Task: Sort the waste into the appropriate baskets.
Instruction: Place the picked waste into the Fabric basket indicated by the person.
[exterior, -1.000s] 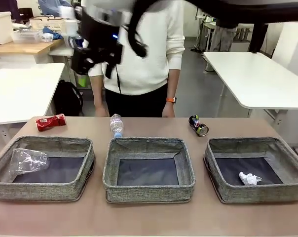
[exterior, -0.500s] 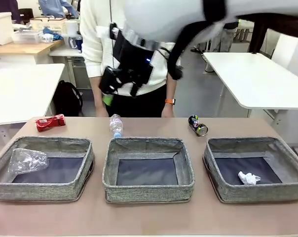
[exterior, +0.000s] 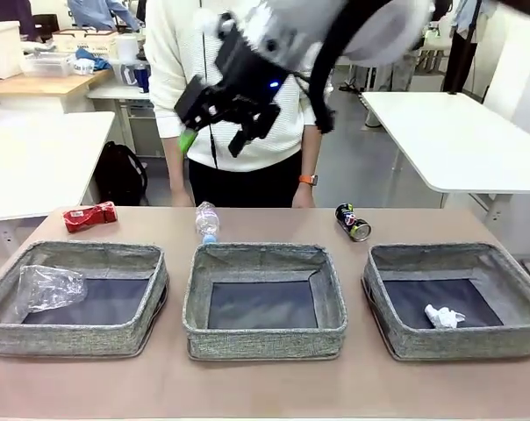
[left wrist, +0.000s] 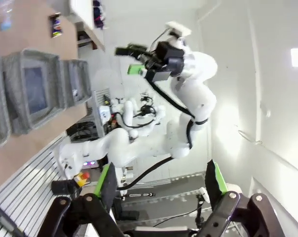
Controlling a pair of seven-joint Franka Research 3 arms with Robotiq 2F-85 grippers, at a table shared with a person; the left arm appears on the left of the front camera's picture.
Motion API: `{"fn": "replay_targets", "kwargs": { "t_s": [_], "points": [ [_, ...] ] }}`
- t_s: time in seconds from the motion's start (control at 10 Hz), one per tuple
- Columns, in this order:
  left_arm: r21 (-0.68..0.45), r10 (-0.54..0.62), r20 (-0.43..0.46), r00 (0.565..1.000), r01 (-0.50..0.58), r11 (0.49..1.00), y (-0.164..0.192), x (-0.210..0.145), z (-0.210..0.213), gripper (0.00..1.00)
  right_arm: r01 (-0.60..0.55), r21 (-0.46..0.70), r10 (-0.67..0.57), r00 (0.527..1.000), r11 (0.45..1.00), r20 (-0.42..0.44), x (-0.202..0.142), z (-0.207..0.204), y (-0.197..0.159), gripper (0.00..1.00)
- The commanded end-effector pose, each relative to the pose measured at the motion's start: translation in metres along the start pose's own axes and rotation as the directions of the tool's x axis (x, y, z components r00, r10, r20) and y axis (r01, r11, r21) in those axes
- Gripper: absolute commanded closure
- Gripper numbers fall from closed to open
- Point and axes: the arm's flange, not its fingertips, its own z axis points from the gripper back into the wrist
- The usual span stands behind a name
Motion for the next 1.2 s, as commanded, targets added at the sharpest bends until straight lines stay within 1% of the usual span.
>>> {"fn": "replay_targets", "kwargs": {
  "t_s": [0.0,0.1,0.2,0.3,0.4,0.5,0.6,0.7,0.8,0.9,1.0,1.1],
  "points": [
    [-0.053,0.024,-0.056,0.998,-0.026,0.998,0.001,-0.004,-0.076,0.07,0.059,0.201,-0.082,0.99,0.978,0.112,-0.075,0.046,-0.041,0.0],
    [-0.032,0.016,-0.069,0.997,-0.019,0.999,0.004,-0.003,-0.102,0.07,0.072,0.311,-0.107,0.989,0.948,0.097,-0.103,0.068,-0.064,0.0],
    [0.0,0.021,-0.091,0.996,-0.021,1.0,0.01,-0.002,-0.12,0.07,0.051,0.413,-0.104,0.989,0.91,0.107,-0.124,0.085,-0.086,0.0],
    [0.035,0.014,-0.1,0.995,-0.011,0.999,0.017,-0.001,-0.129,0.07,0.138,0.448,-0.203,0.974,0.883,0.101,-0.142,0.096,-0.107,0.0],
    [0.047,-0.006,-0.125,0.992,0.012,0.999,0.024,0.0,-0.135,0.07,0.157,0.524,-0.246,0.964,0.837,0.104,-0.158,0.106,-0.128,0.0],
    [0.047,-0.076,-0.138,0.988,0.083,0.995,0.028,0.0,-0.137,0.07,0.205,0.57,-0.311,0.946,0.796,0.094,-0.175,0.113,-0.151,0.0],
    [0.031,-0.119,-0.155,0.981,0.125,0.992,0.03,-0.001,-0.139,0.07,0.253,0.592,-0.371,0.925,0.766,0.085,-0.199,0.117,-0.178,0.0],
    [0.026,-0.12,-0.172,0.978,0.127,0.992,0.033,0.0,-0.141,0.07,0.239,0.637,-0.388,0.916,0.733,0.102,-0.224,0.115,-0.199,0.0],
    [0.046,-0.125,-0.179,0.976,0.135,0.99,0.037,0.0,-0.142,0.07,0.232,0.653,-0.393,0.913,0.721,0.109,-0.25,0.109,-0.216,0.0],
    [0.066,-0.115,-0.18,0.977,0.129,0.989,0.042,0.001,-0.141,0.07,0.28,0.662,-0.439,0.895,0.695,0.082,-0.276,0.097,-0.228,0.0],
    [0.108,-0.135,-0.172,0.976,0.154,0.982,0.049,0.003,-0.138,0.07,0.279,0.675,-0.455,0.885,0.683,0.094,-0.307,0.087,-0.231,0.0],
    [0.164,-0.138,-0.182,0.974,0.169,0.972,0.057,0.007,-0.132,0.07,0.303,0.679,-0.494,0.863,0.668,0.101,-0.336,0.08,-0.231,0.0]
  ]
}}
